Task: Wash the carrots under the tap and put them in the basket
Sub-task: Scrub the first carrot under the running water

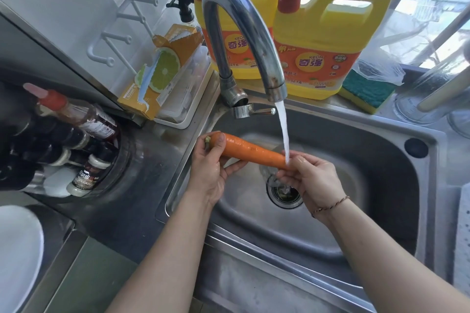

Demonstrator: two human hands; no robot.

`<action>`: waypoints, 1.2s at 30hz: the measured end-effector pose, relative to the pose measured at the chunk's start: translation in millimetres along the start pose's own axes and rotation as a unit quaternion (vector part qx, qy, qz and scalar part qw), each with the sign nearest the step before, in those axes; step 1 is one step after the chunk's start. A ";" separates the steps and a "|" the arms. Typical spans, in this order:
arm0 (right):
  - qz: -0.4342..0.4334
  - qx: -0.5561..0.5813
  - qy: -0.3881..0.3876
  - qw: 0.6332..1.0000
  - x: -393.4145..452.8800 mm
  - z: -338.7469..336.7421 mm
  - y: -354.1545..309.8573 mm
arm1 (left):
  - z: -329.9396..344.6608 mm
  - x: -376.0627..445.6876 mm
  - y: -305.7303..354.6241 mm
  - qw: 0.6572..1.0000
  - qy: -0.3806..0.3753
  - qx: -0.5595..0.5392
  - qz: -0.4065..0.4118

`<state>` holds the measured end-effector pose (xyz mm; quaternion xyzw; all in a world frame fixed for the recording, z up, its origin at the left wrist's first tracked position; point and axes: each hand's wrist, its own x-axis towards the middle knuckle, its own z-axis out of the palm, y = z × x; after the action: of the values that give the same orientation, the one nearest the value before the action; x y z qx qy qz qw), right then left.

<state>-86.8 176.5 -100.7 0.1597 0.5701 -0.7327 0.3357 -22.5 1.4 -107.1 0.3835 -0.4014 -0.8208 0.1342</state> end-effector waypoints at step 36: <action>-0.068 -0.531 -0.186 0.824 0.2 -18.2 -10.0 | 17.2 -10.6 -15.5 0.996 0.015 0.077 -0.043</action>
<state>-96.4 194.8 -98.9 -0.2218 0.8074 -0.3535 0.4170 -26.7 26.5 -106.7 0.4221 -0.4440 -0.7867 0.0751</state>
